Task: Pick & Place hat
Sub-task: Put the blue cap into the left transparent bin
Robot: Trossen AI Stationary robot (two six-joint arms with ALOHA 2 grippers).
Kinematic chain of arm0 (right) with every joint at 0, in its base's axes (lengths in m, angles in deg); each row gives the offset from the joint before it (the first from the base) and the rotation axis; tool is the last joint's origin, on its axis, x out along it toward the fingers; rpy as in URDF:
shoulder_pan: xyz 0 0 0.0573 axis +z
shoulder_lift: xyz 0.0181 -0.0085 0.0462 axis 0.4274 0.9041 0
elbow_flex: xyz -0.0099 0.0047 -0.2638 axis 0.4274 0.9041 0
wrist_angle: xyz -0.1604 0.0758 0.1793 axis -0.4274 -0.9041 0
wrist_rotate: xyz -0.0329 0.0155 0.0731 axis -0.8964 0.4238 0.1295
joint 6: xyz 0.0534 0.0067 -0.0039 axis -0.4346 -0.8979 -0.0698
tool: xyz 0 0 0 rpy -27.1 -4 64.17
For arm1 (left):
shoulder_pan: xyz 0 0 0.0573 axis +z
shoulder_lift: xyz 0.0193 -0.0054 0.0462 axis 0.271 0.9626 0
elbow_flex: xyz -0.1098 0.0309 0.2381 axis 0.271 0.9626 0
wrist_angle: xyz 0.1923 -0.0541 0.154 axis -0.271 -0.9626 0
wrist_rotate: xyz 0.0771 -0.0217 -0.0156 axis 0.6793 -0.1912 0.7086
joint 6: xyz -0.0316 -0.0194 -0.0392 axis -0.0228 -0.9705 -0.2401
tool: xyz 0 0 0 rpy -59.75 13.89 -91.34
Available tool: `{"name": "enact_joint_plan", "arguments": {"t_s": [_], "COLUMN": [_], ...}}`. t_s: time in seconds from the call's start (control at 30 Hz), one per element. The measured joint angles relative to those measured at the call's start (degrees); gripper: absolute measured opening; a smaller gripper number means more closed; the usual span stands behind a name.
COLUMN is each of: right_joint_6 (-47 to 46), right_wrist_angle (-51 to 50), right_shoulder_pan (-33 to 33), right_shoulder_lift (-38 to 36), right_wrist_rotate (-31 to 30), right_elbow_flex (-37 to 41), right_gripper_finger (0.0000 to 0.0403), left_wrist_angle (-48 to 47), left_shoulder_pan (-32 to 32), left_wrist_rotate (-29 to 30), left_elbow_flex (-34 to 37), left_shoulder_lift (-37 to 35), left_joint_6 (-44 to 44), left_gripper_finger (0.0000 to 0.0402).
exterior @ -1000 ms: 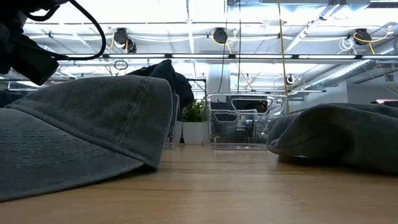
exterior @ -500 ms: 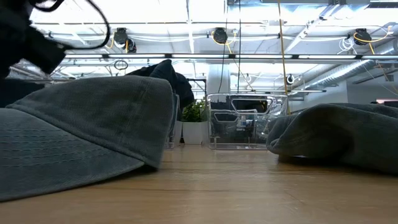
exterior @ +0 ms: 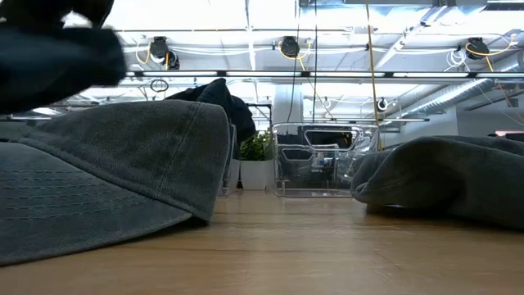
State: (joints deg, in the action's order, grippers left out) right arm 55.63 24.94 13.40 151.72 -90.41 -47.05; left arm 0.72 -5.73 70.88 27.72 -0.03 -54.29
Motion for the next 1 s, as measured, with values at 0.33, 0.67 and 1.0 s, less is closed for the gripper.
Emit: {"name": "enact_joint_plan", "arguments": {"t_s": [0.33,0.67,1.0], "right_joint_6": [-4.71,-9.95,-10.14], "right_wrist_angle": [0.27,0.36,2.9], "right_shoulder_pan": [0.0,0.02,0.02], "right_shoulder_lift": [0.0,0.0,0.0], "right_wrist_rotate": [1.76,4.68,9.42], "right_elbow_flex": [0.0,0.0,0.0], "right_gripper_finger": [0.0185,0.0214,0.0212], "left_wrist_angle": [-3.79,-13.56,-15.46], "left_shoulder_pan": [0.02,0.02,1.38], "left_wrist_rotate": [6.87,13.45,22.01], "left_elbow_flex": [-13.87,-23.65,-29.36], "left_shoulder_lift": [-0.21,-0.19,-0.25], "left_joint_6": [5.78,7.26,11.13], "left_gripper_finger": [0.0003,0.0002,0.0002]}}
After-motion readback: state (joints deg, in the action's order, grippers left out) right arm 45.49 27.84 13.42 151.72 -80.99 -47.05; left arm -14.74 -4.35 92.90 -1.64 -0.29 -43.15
